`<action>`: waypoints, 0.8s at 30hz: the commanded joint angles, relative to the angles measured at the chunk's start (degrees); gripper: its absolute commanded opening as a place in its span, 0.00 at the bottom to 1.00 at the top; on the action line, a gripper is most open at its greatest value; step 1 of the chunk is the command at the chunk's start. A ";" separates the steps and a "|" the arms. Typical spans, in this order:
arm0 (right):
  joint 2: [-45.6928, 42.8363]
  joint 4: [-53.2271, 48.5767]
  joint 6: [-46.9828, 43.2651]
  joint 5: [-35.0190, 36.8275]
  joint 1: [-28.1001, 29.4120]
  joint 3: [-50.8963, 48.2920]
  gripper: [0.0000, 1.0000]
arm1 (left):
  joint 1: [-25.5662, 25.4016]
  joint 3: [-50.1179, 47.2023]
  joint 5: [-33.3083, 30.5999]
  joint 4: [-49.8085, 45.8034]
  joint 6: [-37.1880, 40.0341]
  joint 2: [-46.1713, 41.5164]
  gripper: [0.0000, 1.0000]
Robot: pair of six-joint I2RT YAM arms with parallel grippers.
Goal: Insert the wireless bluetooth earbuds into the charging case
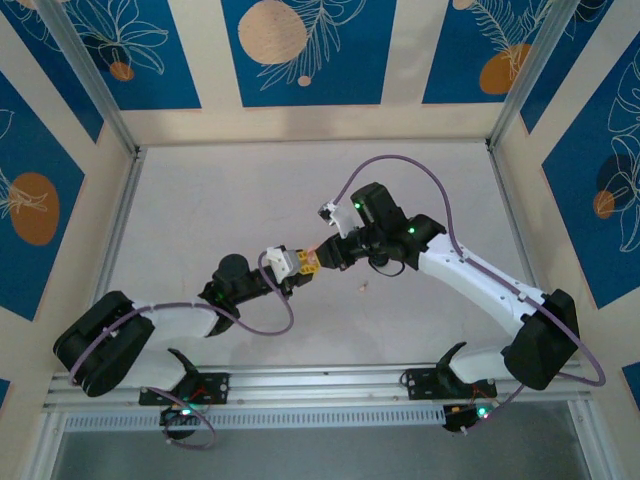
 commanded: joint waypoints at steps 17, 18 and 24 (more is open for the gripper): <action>-3.12 -19.66 7.57 7.63 -15.62 -7.29 0.36 | -0.51 -1.84 -1.03 -6.24 4.21 -4.40 0.12; -2.46 -19.99 8.16 7.95 -16.15 -8.16 0.37 | -0.53 -1.95 -1.06 -6.24 4.11 -4.39 0.12; 3.54 -19.97 8.20 9.43 -17.00 -10.09 0.39 | -0.54 -2.41 -1.51 -6.10 3.74 -4.43 0.12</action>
